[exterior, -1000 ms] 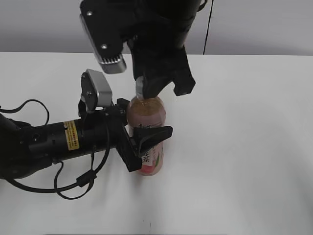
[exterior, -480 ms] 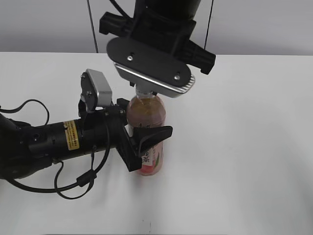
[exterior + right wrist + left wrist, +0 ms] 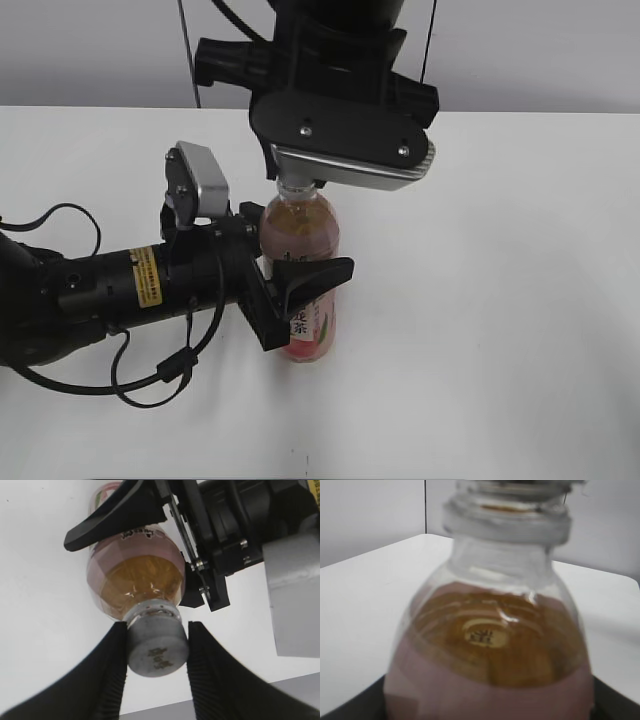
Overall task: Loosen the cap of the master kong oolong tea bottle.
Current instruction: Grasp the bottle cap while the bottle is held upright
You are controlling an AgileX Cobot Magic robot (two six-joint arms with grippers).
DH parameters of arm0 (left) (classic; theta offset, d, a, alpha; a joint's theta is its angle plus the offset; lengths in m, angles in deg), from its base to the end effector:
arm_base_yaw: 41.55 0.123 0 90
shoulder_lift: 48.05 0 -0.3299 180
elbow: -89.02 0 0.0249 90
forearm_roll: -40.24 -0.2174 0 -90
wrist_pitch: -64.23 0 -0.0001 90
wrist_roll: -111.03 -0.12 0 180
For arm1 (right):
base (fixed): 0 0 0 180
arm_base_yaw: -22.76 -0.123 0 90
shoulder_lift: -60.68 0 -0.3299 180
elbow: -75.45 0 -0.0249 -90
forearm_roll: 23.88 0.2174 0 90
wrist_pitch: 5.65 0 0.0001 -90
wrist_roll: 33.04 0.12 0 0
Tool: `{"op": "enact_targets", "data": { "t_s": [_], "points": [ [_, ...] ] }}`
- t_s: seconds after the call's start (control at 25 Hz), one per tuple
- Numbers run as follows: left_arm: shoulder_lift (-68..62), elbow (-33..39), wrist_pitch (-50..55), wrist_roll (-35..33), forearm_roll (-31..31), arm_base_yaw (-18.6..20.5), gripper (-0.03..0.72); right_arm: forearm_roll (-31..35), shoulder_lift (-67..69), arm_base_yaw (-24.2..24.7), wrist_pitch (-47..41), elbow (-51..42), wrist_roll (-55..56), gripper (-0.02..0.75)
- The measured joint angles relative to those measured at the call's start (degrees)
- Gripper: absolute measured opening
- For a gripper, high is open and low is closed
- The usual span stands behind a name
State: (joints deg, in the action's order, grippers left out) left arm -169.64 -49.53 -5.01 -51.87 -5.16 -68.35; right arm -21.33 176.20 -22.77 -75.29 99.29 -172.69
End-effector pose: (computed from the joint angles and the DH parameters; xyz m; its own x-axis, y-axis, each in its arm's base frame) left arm 0.2744 -0.2281 0.1855 -0.1335 0.1064 -0.9853 0.9262 0.3672 -0.0858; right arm 0.2756 0.2879 0.3256 0.9752 0.0532 0.2150 0.1058 -0.9647 -0.2410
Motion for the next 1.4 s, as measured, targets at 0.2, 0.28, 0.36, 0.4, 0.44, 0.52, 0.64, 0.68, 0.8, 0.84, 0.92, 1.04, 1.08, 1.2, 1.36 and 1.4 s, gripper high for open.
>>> {"op": "enact_targets", "data": {
  "t_s": [0.2, 0.28, 0.36, 0.4, 0.44, 0.52, 0.64, 0.68, 0.8, 0.84, 0.92, 1.04, 1.08, 1.2, 1.36, 1.4],
  "points": [
    [0.00, 0.00, 0.00, 0.11, -0.12, 0.00, 0.437, 0.00, 0.00, -0.06, -0.05, 0.05, -1.32, 0.275],
    [0.00, 0.00, -0.12, 0.16, -0.12, 0.00, 0.437, -0.05, -0.19, -0.07, -0.04, 0.05, -1.42, 0.275],
    [0.00, 0.00, -0.64, 0.16, -0.12, 0.00, 0.437, -0.05, -0.55, -0.07, -0.04, 0.05, -1.45, 0.275],
    [0.06, 0.00, -1.02, 0.16, -0.12, -0.02, 0.437, -0.05, -0.77, -0.07, -0.04, 0.05, -1.50, 0.275],
    [0.11, 0.00, -1.37, 0.16, -0.12, -0.07, 0.437, -0.05, -1.00, -0.07, -0.06, 0.05, -1.57, 0.275],
    [0.18, 0.00, -1.49, 0.23, -0.07, -0.11, 0.437, 0.00, -1.20, -0.07, -0.11, 0.05, -1.57, 0.275],
    [-0.10, 0.05, -0.16, 0.29, 0.11, -0.11, 0.436, -0.49, -2.33, -0.07, -0.06, 0.57, -1.75, 0.273],
    [-0.10, 0.05, -0.17, 0.33, 0.21, -0.11, 0.436, -0.63, -2.72, -0.07, -0.06, 0.72, -1.89, 0.273],
    [-0.10, 0.05, -0.10, 0.27, 0.25, -0.11, 0.436, -0.62, -2.91, -0.07, -0.06, 0.78, -2.46, 0.273],
    [-0.10, 0.05, -0.16, 0.27, 0.25, -0.11, 0.436, -0.62, -2.91, -0.07, -0.06, 0.78, -2.41, 0.273],
    [-0.10, 0.05, -0.16, 0.32, 0.25, -0.11, 0.436, -1.44, -2.91, -0.07, -0.06, 0.78, 0.31, 0.273],
    [-0.10, 0.05, -0.16, 0.32, 0.25, -0.11, 0.436, -4.77, -2.96, 0.17, -0.06, 0.78, 9.35, 0.273],
    [-0.10, 0.05, -0.16, 0.32, 0.25, -0.11, 0.436, -6.11, -3.03, 0.29, -0.06, 0.78, 13.18, 0.273],
    [-0.10, 0.05, -0.16, 0.32, 0.25, -0.11, 0.436, -8.69, -3.17, 1.50, -0.06, 0.78, 30.23, 0.273],
    [-0.10, 0.05, -0.16, 0.32, 0.25, -0.11, 0.436, -10.16, -3.22, 4.90, -0.06, 0.78, 52.04, 0.273],
    [-0.10, 0.05, -0.16, 0.32, 0.25, -0.11, 0.436, -10.18, -3.22, 6.18, -0.06, 0.67, 57.50, 0.273]
  ]
}}
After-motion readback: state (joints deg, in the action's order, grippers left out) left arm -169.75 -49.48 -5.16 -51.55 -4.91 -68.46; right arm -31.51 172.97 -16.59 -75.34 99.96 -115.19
